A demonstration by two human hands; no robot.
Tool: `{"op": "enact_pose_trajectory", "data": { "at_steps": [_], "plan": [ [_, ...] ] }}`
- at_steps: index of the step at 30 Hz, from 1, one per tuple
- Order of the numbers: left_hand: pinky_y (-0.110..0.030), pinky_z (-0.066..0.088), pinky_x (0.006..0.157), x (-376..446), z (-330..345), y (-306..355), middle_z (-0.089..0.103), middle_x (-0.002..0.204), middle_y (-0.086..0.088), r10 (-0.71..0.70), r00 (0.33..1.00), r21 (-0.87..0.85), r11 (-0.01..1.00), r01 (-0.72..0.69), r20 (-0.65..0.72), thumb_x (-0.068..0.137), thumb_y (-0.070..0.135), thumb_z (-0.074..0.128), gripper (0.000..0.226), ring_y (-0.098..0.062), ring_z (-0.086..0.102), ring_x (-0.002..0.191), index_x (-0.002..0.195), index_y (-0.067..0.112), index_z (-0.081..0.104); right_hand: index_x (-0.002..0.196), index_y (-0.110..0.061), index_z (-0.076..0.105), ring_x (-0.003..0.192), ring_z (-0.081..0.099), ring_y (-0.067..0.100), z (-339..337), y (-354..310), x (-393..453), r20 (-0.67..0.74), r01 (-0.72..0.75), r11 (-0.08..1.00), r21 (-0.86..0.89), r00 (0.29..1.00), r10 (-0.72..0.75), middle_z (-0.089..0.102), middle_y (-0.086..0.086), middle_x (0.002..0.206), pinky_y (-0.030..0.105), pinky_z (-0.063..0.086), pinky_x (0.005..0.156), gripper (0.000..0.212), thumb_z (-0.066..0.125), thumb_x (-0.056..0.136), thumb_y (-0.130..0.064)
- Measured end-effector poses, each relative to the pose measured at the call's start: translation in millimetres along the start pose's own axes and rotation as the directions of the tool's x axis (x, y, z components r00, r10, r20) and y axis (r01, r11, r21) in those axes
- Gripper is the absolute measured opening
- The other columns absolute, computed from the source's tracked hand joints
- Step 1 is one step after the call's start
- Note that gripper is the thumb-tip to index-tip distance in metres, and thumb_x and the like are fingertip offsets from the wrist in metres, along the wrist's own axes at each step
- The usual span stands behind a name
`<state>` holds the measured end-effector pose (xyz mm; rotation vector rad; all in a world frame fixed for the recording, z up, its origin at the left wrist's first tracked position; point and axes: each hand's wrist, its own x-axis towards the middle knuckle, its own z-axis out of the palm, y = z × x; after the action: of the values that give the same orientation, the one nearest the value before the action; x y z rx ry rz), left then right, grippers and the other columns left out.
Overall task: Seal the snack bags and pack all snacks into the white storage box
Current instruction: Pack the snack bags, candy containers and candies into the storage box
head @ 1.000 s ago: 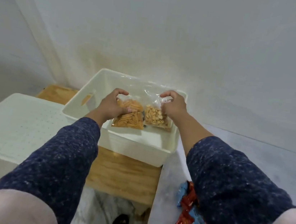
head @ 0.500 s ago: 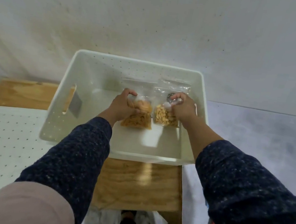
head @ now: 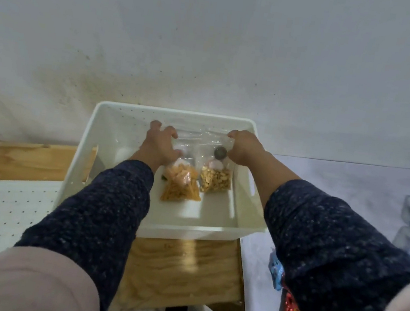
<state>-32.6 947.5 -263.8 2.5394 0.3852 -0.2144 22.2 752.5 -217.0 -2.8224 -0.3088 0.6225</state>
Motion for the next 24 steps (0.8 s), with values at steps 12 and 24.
{"op": "enact_pose_trajectory", "data": {
  "at_steps": [12, 24],
  "plan": [
    [-0.041, 0.041, 0.096, -28, -60, 131, 0.043, 0.135, -0.017, 0.147, 0.986, 0.411, 0.906, -0.103, -0.079, 0.095, 0.052, 0.040, 0.064, -0.032, 0.046, 0.122, 0.134, 0.002, 0.041, 0.140, -0.008, 0.036, 0.129, 0.044, 0.029, -98, 43, -59, -0.190, 0.017, 0.972, -0.235, 0.980, -0.063, 0.042, 0.010, 0.143, 0.038, 0.042, 0.103, 0.062, 0.055, 0.090, -0.038],
    [-0.041, 0.039, 0.100, -86, -2, 291, 0.041, 0.139, -0.018, 0.222, 0.965, 0.395, 0.906, -0.152, -0.137, 0.095, 0.051, 0.039, 0.065, -0.032, 0.042, 0.127, 0.137, 0.001, 0.039, 0.137, -0.006, 0.040, 0.125, 0.048, 0.029, -162, 191, -145, -0.271, -0.028, 0.972, -0.235, 0.962, -0.038, 0.047, 0.011, 0.139, 0.036, 0.044, 0.099, 0.059, 0.054, 0.089, -0.037]
  ]
}}
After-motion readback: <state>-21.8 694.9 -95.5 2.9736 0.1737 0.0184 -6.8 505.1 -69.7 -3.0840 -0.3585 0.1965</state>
